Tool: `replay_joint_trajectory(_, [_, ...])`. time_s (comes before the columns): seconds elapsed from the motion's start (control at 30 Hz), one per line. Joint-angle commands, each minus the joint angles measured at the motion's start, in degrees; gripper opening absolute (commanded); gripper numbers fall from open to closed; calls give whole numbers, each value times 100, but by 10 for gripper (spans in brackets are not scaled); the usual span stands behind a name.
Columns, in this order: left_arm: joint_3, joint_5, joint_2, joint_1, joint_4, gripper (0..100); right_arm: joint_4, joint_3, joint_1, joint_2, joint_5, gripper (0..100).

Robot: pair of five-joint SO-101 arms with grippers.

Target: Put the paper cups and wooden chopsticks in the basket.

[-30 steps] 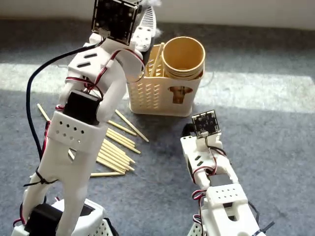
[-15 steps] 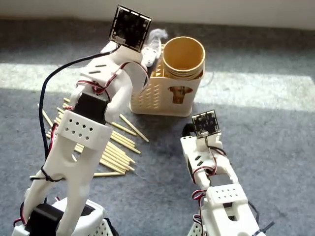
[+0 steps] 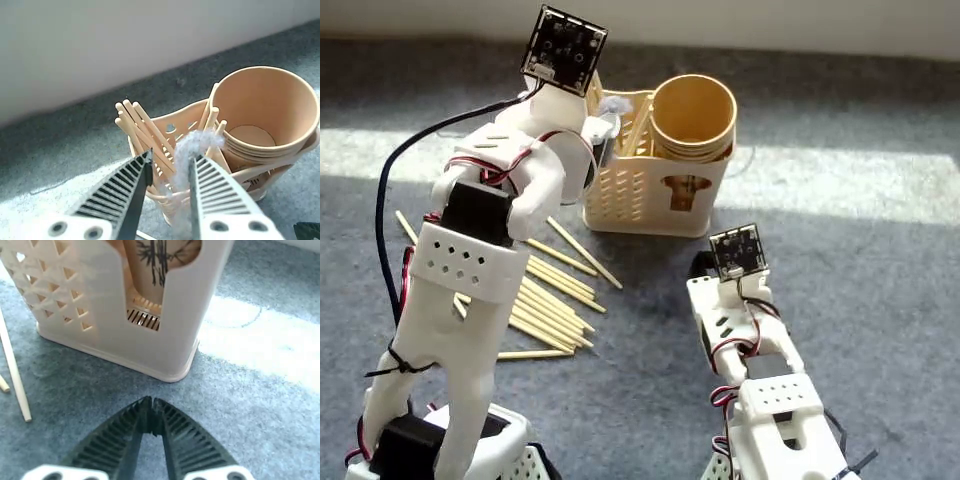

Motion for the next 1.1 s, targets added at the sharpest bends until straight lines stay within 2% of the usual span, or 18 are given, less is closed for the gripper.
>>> replay_joint_trajectory(0.0, [-303,26,-532,-127,237,56,4,-66,57,-84,70,23])
replay_joint_trajectory(0.3, [365,-35,-1868,-198,879,35,4,-66,57,-84,70,23])
replay_joint_trajectory(0.6, [1815,-862,-3257,-321,870,34,4,-66,57,-84,70,23])
replay_joint_trajectory(0.8, [2765,-1407,-3697,-321,879,34,4,-66,57,-84,70,23])
replay_joint_trajectory(1.07, [3196,-2119,-3705,-330,1714,34,4,-66,57,-84,70,23])
